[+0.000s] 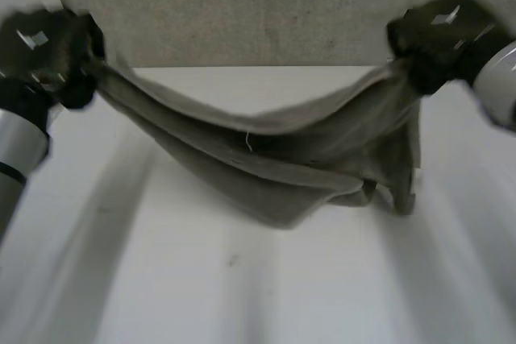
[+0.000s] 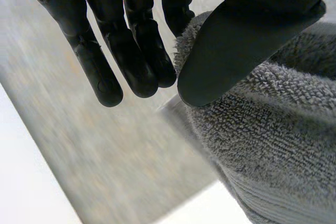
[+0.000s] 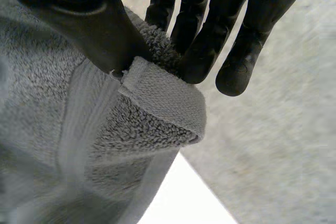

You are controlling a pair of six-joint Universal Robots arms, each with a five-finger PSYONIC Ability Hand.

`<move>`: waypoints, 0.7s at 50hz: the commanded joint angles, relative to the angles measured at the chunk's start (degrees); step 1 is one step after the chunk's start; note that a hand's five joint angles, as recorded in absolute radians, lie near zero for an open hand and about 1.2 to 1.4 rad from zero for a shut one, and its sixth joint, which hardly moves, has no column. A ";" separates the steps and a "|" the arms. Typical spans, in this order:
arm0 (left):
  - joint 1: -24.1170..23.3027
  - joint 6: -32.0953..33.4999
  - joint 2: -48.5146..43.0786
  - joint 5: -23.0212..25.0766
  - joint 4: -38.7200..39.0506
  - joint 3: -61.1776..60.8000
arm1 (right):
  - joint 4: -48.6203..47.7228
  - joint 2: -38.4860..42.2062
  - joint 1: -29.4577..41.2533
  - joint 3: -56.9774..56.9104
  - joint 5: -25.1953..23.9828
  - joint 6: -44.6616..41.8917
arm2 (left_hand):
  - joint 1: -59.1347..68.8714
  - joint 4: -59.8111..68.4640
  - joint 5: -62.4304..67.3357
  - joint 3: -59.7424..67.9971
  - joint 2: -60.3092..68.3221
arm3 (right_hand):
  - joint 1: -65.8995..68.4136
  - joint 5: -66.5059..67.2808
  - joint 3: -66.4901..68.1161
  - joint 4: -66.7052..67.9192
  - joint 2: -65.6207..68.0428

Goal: Fold the towel.

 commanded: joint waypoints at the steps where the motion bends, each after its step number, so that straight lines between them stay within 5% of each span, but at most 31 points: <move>1: -0.09 4.66 6.87 -0.03 -11.36 9.33 | 14.50 -5.12 -2.72 -13.21 -0.65 -0.43 | 12.09 10.15 11.13 10.29 10.23 | 4.76 4.30 3.99 3.39 5.54; 8: 0.52 5.01 5.38 0.15 -22.68 16.62 | 24.77 -2.58 -3.60 -22.26 -0.92 -2.45 | 12.09 10.15 11.13 10.29 10.23 | 4.76 4.30 3.99 3.39 5.54; 20: 1.05 9.32 -11.76 0.06 -22.78 19.44 | 24.43 13.78 -2.72 -25.16 -0.30 -3.68 | 12.09 10.15 11.13 10.29 10.23 | 4.76 4.30 3.99 3.39 5.54; 27: 0.79 11.08 -30.62 -0.90 -16.03 40.48 | 10.05 32.12 2.19 -49.28 3.46 -1.67 | 12.09 10.15 11.13 10.29 10.23 | 4.76 4.30 3.99 3.39 5.54; 31: 0.09 9.59 -35.49 -1.70 -13.03 51.61 | 0.96 36.63 3.08 -58.74 6.20 0.98 | 12.09 10.15 11.13 10.29 10.23 | 4.76 4.30 3.99 3.39 5.54; 35: 0.09 2.32 -36.81 -8.09 -6.90 60.91 | -12.62 36.38 2.91 -60.85 7.34 8.16 | 12.09 10.15 11.13 10.29 10.23 | 4.76 4.30 3.99 3.39 5.54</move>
